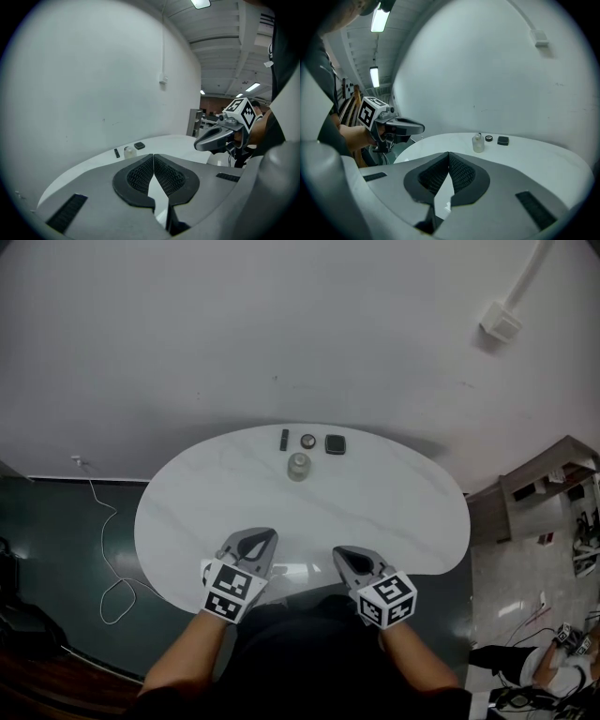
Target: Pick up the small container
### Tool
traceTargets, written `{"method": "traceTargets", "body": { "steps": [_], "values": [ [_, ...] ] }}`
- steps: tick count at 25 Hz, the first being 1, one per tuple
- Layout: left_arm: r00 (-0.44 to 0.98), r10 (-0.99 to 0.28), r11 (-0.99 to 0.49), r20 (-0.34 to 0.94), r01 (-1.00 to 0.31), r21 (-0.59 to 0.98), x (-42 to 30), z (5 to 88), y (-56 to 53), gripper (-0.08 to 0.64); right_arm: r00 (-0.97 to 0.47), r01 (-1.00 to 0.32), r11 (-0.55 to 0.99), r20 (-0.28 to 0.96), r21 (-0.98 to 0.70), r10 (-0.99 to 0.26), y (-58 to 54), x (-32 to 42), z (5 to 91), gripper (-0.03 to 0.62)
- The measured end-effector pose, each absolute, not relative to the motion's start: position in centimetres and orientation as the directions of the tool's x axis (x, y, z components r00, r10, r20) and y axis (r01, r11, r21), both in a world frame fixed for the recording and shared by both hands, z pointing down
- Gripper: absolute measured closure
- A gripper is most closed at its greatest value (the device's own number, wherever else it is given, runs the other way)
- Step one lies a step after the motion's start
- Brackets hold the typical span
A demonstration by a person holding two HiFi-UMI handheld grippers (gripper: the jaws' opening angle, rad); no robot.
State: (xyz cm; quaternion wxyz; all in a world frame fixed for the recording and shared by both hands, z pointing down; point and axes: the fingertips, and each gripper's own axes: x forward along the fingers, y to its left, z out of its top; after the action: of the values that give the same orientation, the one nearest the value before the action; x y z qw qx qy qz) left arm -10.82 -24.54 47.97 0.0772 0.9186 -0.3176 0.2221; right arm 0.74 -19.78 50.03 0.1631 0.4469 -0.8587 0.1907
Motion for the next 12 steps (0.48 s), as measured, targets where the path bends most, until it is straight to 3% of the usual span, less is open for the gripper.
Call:
{"method": "traceTargets", "body": {
  "steps": [12],
  "values": [
    [0.639, -0.593, -0.747, 0.49, -0.664, -0.038, -8.9, 49.8, -28.8, 0.543, -0.603, -0.787, 0.585, 0.454, -0.199, -0.656, -24.4, 2.1, 50.8, 0.597]
  ]
}}
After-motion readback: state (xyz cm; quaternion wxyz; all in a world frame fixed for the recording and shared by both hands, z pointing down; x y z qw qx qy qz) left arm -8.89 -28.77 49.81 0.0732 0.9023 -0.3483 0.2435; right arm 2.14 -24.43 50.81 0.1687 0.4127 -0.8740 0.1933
